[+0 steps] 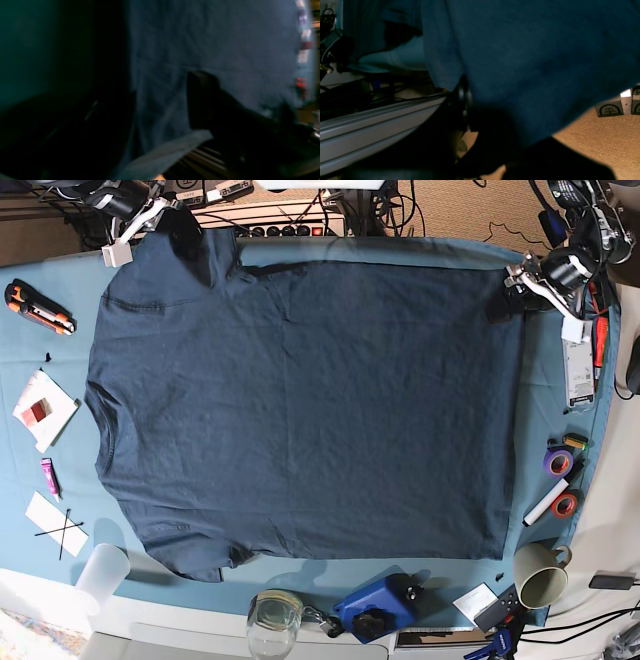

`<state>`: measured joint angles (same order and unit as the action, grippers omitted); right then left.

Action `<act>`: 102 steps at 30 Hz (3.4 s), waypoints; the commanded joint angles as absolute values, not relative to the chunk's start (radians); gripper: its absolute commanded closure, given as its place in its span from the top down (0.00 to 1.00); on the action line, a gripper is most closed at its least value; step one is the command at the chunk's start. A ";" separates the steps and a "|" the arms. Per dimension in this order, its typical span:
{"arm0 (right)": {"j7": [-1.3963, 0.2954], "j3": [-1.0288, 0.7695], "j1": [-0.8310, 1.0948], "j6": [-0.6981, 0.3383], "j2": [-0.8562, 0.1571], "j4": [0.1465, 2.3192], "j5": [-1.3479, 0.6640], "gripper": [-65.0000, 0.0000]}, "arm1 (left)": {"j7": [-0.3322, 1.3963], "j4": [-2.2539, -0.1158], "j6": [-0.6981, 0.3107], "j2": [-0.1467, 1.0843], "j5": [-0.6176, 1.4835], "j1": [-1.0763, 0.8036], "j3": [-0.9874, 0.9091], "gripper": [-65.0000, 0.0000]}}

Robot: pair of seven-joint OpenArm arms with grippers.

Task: Fold the T-shirt properly
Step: 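Move the left gripper to the other shoulder corner and grasp it, then lift both shoulder edges and fold them over toward the hem, then lay the folded edge down and open both grippers, withdrawing them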

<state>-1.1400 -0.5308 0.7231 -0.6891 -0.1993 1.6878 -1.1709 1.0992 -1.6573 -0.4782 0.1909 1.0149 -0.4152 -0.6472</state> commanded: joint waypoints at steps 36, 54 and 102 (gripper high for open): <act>-1.185 -0.702 0.921 -0.698 -0.210 1.859 -1.317 0.00 | 1.294 -1.981 -0.392 0.178 0.830 -0.640 -0.633 0.00; -1.200 -0.746 0.776 -0.698 -0.211 1.859 -1.345 0.00 | 1.256 -1.982 -0.419 0.178 0.971 -0.627 -0.779 0.00; -0.916 -0.508 0.001 -0.698 -0.266 1.554 -0.668 0.00 | 0.915 -1.826 -0.363 0.181 0.384 -0.090 -0.460 0.00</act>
<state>-0.9451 -0.5018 0.0181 -0.7044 -0.2462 1.5398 -0.6605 0.9325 -1.8122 -0.3706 0.1692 0.3927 -0.1009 -0.4572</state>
